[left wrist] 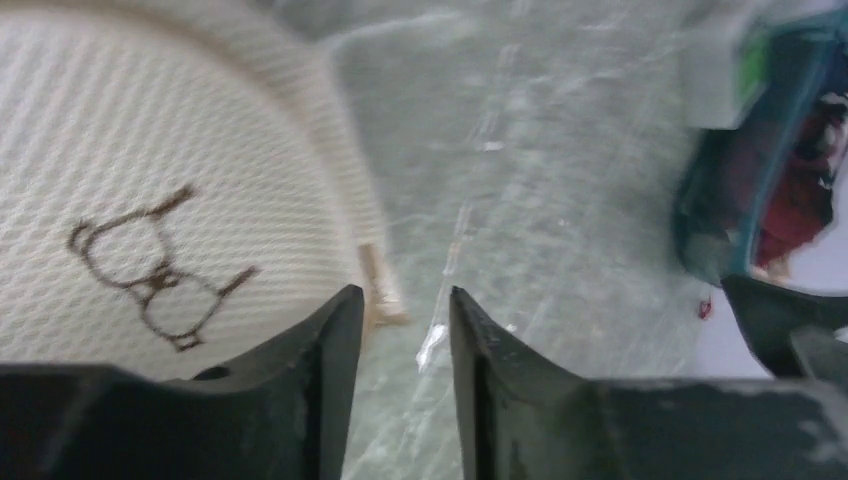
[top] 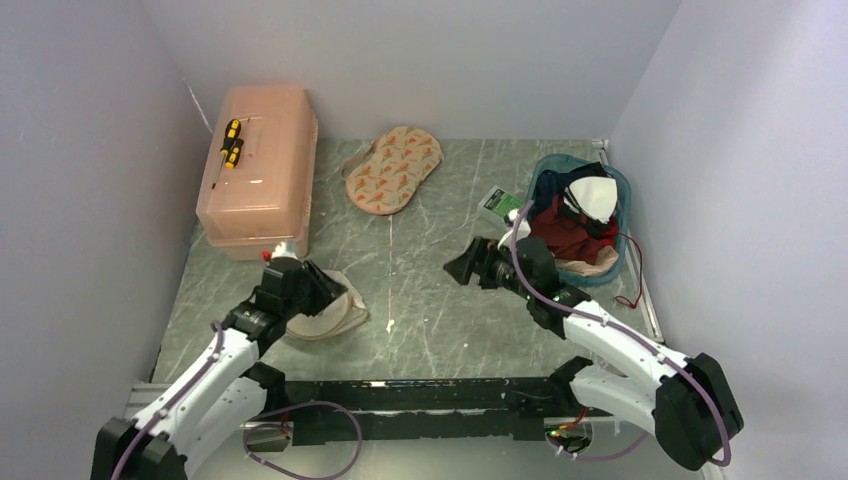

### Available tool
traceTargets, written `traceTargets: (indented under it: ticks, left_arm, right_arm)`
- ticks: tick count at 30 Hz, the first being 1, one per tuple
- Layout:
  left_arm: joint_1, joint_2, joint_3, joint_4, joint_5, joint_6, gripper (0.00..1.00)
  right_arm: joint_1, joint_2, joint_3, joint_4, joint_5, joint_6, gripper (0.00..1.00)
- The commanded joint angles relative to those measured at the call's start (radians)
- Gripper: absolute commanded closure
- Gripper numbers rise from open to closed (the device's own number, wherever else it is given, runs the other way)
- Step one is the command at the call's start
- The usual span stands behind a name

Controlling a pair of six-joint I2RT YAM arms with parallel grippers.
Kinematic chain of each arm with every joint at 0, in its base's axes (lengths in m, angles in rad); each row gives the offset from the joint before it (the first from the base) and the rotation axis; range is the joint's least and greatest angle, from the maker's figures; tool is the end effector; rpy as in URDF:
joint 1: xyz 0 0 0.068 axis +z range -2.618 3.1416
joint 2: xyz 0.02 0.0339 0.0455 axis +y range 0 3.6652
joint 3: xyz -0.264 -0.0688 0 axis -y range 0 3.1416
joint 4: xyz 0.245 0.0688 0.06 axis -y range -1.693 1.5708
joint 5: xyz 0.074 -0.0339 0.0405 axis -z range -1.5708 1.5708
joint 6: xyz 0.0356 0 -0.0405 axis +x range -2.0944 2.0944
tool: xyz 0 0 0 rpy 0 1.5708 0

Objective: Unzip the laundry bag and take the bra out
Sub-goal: Pick up the laundry bag at the center of the board.

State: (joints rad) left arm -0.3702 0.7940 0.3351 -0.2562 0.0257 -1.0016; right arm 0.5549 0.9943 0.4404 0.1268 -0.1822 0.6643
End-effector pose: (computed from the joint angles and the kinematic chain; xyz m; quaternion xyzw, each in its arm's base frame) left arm 0.1525 -0.0602 0.1752 -0.2774 0.8665 -0.2718 0.3136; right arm 0.1795 0.1189 0.2118 -0.0034 0.8389 0.3713 0.3981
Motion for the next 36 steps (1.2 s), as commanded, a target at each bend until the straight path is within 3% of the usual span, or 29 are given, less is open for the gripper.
traceTargets:
  ticks: [1,3,4,13,20,23,30,36]
  left_arm:
    - [0.003,-0.099,0.22,-0.186,0.053,0.089,0.39]
    - [0.003,-0.114,0.294,-0.277,0.042,0.108,0.12]
    - [0.004,-0.115,0.327,-0.305,0.044,0.12,0.09]
    - [0.004,-0.132,0.492,-0.451,0.059,0.206,0.08]
    - [0.003,-0.196,0.456,-0.445,-0.023,0.191,0.07]
    - [0.004,-0.14,0.404,-0.319,-0.005,0.141,0.06]
    - [-0.003,0.326,0.539,-0.087,0.033,0.016,0.09]
    - [-0.127,0.604,0.639,0.018,-0.237,-0.179,0.09]
  right_arm:
    - [-0.008,0.051,0.169,0.051,0.13,0.086,0.08]
    - [-0.013,0.183,0.248,0.067,0.133,0.14,0.08]
    - [-0.014,0.245,0.301,0.081,0.131,0.167,0.08]
    - [0.008,0.776,0.626,0.246,0.13,0.394,0.16]
    - [0.051,1.0,0.82,0.227,0.191,0.453,0.16]
    - [0.049,0.976,0.759,0.288,0.266,0.438,0.16]
    - [0.004,0.697,0.45,0.313,0.378,0.332,0.14]
    - [0.004,0.466,0.228,0.296,0.423,0.287,0.13]
